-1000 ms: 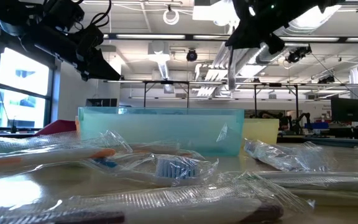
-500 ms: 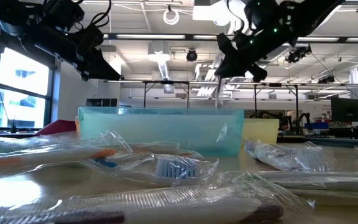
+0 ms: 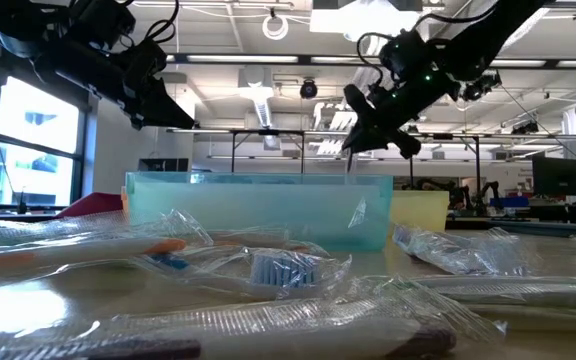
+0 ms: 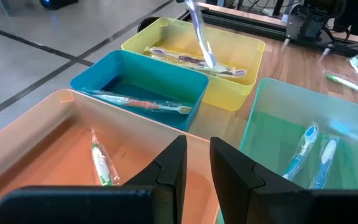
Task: Pick & Place Toothbrushes
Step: Put the purple toothbrush into the yellow bin, then put the orange toothbrush into the blue bin
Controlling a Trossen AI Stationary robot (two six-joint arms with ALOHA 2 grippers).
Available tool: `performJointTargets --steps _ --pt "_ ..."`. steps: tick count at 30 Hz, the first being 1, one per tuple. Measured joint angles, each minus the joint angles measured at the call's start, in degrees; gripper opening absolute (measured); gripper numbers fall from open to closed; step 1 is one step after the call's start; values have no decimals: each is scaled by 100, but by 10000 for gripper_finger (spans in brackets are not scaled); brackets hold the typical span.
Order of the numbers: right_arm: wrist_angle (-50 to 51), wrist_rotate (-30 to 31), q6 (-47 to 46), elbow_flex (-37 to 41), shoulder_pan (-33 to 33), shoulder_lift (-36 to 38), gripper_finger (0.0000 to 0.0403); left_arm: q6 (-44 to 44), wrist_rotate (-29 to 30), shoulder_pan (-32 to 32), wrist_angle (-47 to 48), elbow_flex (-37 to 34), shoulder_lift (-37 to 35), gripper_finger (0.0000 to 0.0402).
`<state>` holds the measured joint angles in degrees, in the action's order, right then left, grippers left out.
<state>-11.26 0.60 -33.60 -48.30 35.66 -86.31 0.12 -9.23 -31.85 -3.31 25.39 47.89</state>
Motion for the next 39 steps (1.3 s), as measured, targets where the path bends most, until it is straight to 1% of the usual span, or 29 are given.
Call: performJointTargets --steps 7,10,12,19,23,29,32,39 --pt "1676 79 67 -1039 2 -492 48 0 -2 0 1 0 0 69" --pt "1999 50 83 -1368 15 -730 46 0 -2 1 2 0 1 69" --pt "2131 -72 62 -1510 53 -881 45 1 -4 0 2 0 1 69" --pt "2151 -691 -272 -1702 291 -1394 46 0 -7 1 13 0 1 69" --pt "2239 -839 -410 -1702 422 -1628 46 -22 -9 1 26 0 1 69" --pt "2392 -853 -320 -1704 450 -1810 49 -35 -31 0 29 0 0 69" --pt "2338 -776 -199 -1704 446 -1812 64 -35 -28 0 33 0 1 69" --pt "2239 -745 87 -1704 435 -1794 123 -37 -24 -1 48 0 1 69"
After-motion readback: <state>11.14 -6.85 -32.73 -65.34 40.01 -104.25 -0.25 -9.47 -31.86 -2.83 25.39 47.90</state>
